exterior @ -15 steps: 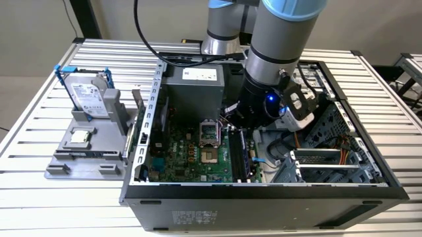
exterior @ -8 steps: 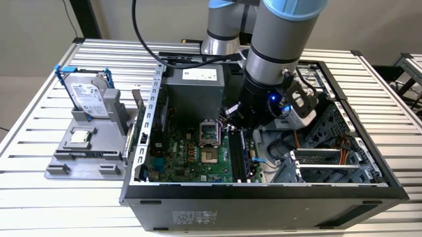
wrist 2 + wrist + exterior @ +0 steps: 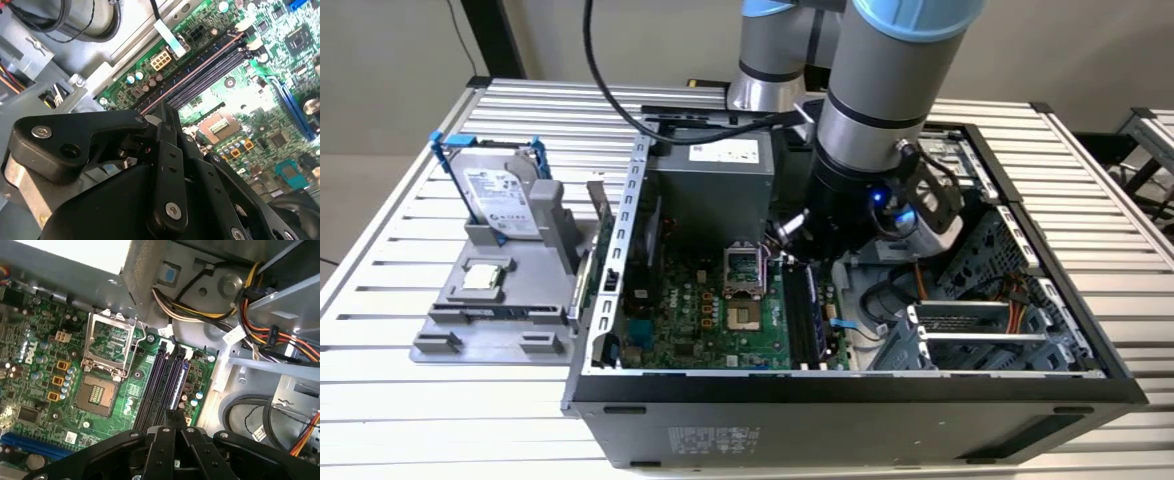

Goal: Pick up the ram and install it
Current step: 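Press down the ram until it locks into place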

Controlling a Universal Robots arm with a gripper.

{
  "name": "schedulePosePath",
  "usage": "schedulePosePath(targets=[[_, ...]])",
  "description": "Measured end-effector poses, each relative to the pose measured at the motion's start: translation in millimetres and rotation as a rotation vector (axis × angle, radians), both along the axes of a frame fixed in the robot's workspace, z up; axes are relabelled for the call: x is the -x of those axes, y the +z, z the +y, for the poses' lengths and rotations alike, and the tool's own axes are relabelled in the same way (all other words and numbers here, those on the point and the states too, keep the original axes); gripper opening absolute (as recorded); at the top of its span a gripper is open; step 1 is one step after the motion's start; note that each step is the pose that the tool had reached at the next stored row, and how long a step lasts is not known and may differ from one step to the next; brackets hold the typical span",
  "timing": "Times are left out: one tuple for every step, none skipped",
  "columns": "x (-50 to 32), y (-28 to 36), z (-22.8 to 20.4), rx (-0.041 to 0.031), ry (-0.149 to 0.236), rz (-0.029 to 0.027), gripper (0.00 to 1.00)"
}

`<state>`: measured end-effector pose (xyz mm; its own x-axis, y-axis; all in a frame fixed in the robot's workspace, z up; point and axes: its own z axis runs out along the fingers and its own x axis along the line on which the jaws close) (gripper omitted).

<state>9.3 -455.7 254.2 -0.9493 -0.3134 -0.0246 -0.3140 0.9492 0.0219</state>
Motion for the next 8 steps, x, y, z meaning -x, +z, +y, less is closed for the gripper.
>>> schedulePosePath(targets=[[0.0,0.0,0.0,0.0,0.017,0.0,0.0],[0.0,0.0,0.0,0.0001,0.036,0.0,0.0],[0.0,0.0,0.0,0.0001,0.053,0.0,0.0],[0.0,0.0,0.0,0.0,0.073,0.0,0.0],[0.0,0.0,0.0,0.0001,0.09,0.0,0.0],[0.0,0.0,0.0,0.0001,0.108,0.0,0.0],[0.0,0.0,0.0,0.0,0.127,0.0,0.0],[0.0,0.0,0.0,0.0,0.145,0.0,0.0]])
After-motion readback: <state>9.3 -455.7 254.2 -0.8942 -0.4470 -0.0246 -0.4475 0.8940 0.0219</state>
